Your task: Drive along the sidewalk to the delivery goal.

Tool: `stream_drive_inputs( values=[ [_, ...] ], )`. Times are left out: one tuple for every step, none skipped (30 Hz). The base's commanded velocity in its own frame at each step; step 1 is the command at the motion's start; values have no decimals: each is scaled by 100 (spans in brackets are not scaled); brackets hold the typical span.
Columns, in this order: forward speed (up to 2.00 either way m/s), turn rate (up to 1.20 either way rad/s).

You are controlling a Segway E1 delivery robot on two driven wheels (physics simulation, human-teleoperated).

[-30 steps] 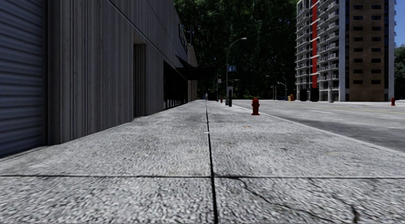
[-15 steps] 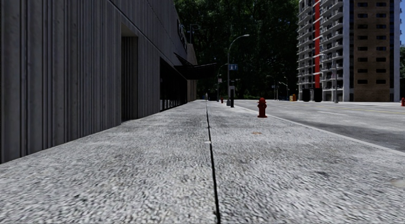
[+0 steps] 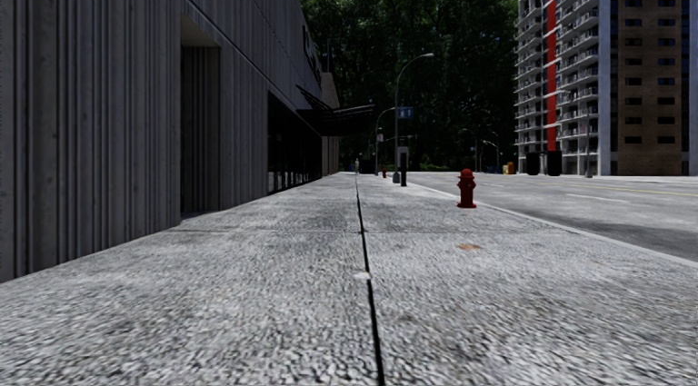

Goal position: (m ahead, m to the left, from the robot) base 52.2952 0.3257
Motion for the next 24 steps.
stream_drive_inputs(
  values=[
    [200,0],
    [200,0],
    [200,0],
    [200,0],
    [200,0],
    [200,0],
    [200,0],
    [200,0],
    [200,0],
    [200,0],
    [200,0],
    [200,0],
    [200,0],
    [200,0],
    [200,0],
    [200,0],
    [200,0],
    [200,0],
    [200,0],
    [200,0],
    [200,0],
    [200,0],
    [200,0],
    [200,0]
  ],
)
